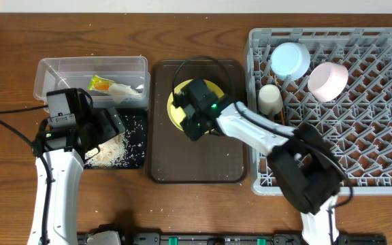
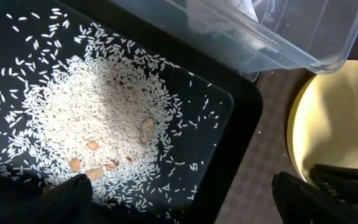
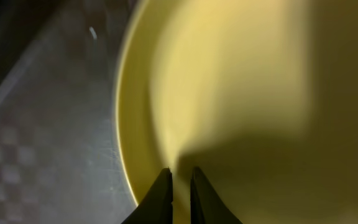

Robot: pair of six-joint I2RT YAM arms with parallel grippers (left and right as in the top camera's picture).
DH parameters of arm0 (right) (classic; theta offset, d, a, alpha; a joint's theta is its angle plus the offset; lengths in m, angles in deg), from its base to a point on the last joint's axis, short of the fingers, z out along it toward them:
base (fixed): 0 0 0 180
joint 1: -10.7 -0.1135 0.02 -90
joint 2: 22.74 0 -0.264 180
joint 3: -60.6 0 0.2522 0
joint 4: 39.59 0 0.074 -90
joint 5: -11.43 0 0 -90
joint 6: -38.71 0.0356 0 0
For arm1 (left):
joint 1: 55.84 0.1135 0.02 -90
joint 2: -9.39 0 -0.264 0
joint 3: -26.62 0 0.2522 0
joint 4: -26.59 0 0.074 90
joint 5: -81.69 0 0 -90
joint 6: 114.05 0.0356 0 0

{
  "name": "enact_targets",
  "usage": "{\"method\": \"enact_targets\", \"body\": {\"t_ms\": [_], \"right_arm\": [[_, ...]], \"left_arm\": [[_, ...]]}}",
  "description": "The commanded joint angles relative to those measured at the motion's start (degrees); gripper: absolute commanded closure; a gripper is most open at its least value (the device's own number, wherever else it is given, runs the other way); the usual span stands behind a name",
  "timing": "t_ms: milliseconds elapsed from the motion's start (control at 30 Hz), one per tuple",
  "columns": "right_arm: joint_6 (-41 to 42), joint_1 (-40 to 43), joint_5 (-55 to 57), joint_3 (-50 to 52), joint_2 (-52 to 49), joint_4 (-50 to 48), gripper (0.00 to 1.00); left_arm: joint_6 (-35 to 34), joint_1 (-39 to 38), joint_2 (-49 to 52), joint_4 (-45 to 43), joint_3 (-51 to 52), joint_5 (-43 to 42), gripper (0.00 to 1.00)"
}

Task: Sort waste into correct bins and load items into the dishwasher rack
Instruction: 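Move right gripper to the yellow plate and grasp its rim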

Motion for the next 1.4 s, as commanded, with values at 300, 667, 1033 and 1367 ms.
{"method": "enact_targets", "body": {"t_ms": [300, 667, 1033, 1367], "right_arm": [[1.6, -3.7, -7.0, -0.3, -0.6, 0.4, 0.87], [1.2, -3.4, -7.0, -0.3, 5.5, 0.6, 0.75], [-0.9, -6.1, 0.6, -0.2, 5.5, 3.4, 0.69], [-2.6, -9.1, 4.3, -0.2, 5.2, 3.8, 0.66]], "left_arm": [[-0.1, 0.2, 0.1, 0.0, -1.0, 0.3, 0.05], [-0.1, 0.2, 0.1, 0.0, -1.1, 0.3, 0.05], [-0.1, 0.2, 0.1, 0.0, -1.0, 0.3, 0.05], [-0.1, 0.2, 0.1, 0.0, -1.0, 0.3, 0.05]]}}
